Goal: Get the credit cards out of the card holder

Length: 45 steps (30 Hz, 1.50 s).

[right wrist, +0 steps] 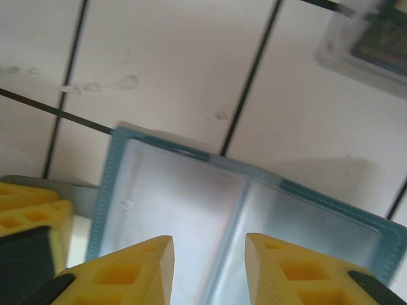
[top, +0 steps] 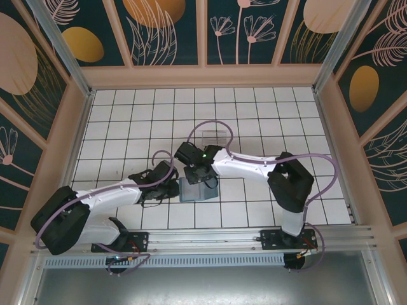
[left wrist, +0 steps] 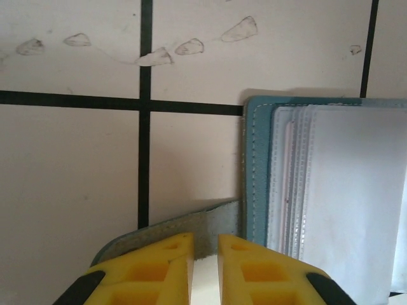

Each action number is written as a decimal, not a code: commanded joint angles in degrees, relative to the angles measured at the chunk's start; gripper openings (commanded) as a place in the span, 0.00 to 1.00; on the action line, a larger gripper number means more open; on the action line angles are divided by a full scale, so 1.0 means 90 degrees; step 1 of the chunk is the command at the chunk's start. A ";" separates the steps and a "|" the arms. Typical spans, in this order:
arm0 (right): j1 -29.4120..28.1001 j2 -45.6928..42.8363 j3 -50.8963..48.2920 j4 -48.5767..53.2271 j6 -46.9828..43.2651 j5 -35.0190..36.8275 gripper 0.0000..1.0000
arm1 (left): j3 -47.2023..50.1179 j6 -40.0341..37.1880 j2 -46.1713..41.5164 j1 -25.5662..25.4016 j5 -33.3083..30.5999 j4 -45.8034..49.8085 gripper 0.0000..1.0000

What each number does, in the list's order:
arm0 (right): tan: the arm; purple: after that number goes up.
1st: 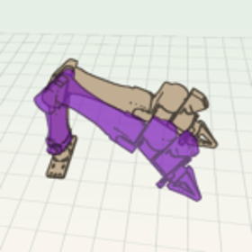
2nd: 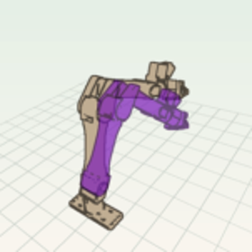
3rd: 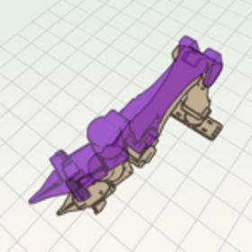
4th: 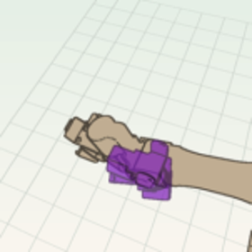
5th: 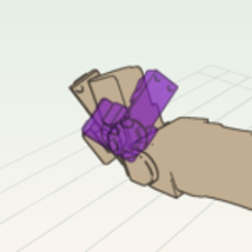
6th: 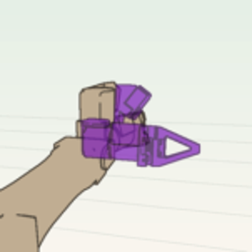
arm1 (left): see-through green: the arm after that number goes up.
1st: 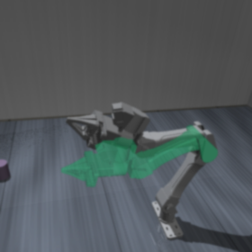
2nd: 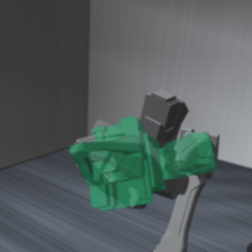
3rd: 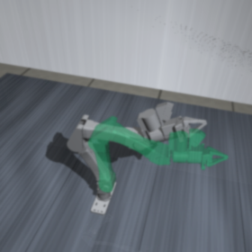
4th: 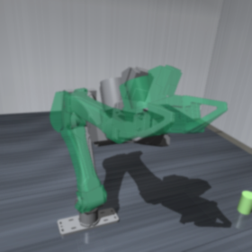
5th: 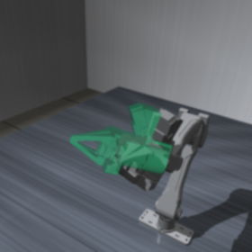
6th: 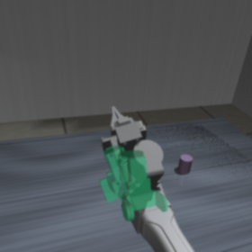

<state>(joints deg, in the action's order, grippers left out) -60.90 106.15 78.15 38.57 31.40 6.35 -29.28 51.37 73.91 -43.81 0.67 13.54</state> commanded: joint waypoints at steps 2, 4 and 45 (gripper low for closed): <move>-0.0167 0.0482 0.0394 0.0279 -0.0178 -0.0071 0.35 | 0.0185 0.0153 -0.0264 0.0049 -0.0172 -0.0010 0.18; -0.0186 0.0618 0.0469 0.0248 -0.0202 -0.0171 0.35 | 0.0252 0.0176 -0.0345 0.0049 -0.0172 -0.0010 0.18; 0.0092 0.0147 -0.0609 -0.1345 -0.0354 -0.0579 0.09 | -0.0029 0.0230 -0.0371 0.0046 0.0080 -0.0183 0.18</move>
<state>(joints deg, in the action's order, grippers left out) -61.49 112.29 77.28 33.21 27.35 3.31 -27.40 53.06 70.76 -43.70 0.19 13.39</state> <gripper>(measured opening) 0.093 0.186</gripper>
